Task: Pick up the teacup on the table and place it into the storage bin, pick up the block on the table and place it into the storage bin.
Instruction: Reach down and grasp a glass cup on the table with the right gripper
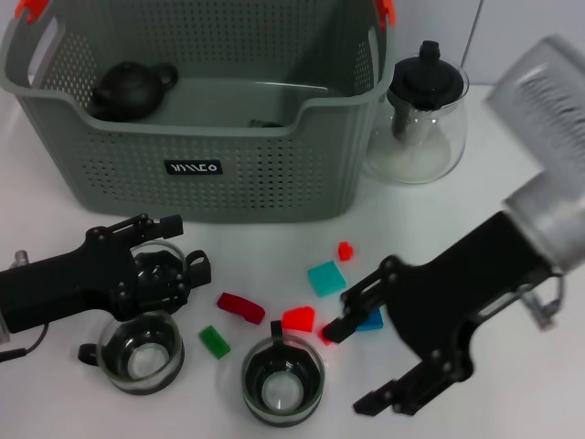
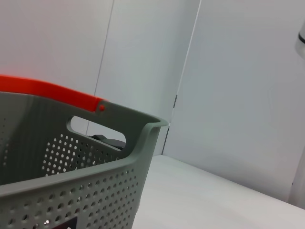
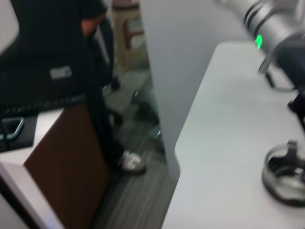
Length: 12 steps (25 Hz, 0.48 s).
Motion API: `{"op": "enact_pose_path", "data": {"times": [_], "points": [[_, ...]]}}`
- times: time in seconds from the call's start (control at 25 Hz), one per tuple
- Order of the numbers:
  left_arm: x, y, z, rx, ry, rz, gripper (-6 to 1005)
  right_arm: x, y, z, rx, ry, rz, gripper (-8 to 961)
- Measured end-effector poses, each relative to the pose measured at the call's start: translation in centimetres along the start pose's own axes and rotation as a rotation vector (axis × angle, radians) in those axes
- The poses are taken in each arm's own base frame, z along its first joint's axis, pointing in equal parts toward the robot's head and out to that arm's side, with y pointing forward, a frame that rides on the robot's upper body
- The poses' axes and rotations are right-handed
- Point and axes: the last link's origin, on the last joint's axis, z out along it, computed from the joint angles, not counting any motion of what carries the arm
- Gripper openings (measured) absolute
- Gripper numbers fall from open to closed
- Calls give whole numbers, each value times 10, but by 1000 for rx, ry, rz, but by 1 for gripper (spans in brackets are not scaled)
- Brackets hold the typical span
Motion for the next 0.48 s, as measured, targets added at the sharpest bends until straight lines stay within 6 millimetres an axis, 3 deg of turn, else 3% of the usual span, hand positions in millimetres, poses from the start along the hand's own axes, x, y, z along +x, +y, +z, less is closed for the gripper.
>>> {"op": "enact_pose_path", "data": {"times": [0.48], "points": [[-1, 0, 1, 2, 0, -5, 843, -16, -22, 66, -31, 272, -62, 734]]}}
